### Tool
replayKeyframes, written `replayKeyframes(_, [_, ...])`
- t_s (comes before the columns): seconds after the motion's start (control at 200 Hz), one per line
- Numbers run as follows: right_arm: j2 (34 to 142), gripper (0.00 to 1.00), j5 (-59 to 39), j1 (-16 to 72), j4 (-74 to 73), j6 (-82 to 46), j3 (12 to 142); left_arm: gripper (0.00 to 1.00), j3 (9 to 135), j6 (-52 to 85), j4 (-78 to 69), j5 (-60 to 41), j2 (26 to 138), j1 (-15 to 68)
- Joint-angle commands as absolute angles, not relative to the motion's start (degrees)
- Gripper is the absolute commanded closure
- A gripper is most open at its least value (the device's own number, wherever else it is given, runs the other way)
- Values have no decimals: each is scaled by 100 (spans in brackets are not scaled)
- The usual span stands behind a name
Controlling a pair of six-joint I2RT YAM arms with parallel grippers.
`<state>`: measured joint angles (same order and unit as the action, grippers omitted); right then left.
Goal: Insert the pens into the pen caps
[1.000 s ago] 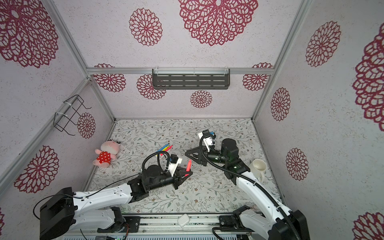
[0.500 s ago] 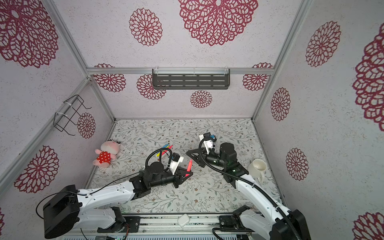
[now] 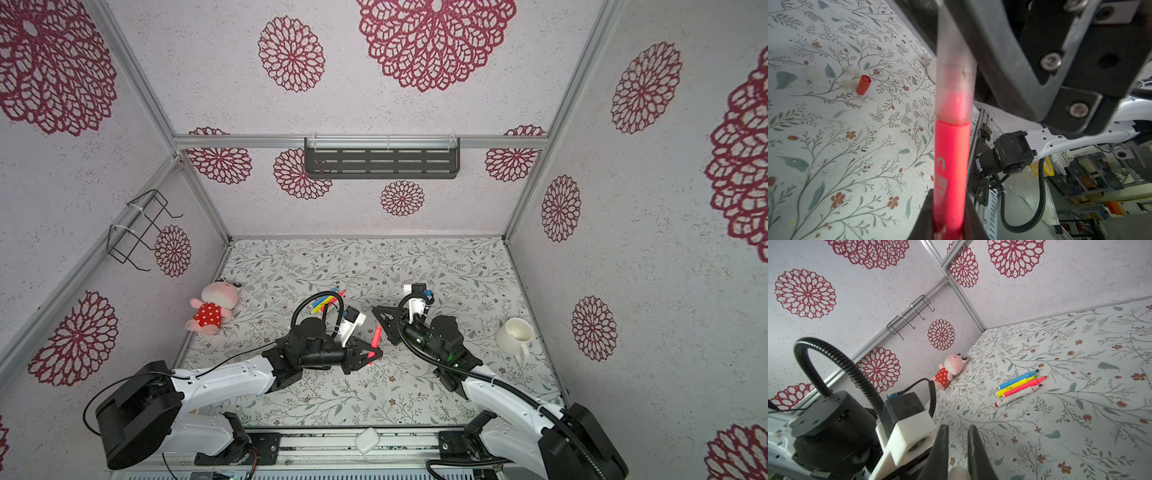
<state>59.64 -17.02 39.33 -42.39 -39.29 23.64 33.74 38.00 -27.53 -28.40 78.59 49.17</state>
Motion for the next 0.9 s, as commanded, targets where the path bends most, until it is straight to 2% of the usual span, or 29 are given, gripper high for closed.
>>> replayKeyframes(0.0, [5995,100,-2980,4567,-2916,-3915,1777,100,3793,4195,-4918,-1882,7526,4349])
replayKeyframes(0.26, [6102,100,-3130,4914,-2879,-4070,1579,100,3841,4082,-4792,-1924,7439,4259])
replayKeyframes(0.575, [5919,100,-2660,5267,-2496,-4184,1447,100,3849,3968,-4545,-1872,7253,4030])
replayKeyframes(0.896, [5926,100,-2856,5449,-2395,-4153,1312,100,3932,4058,-4588,-2350,7234,3679])
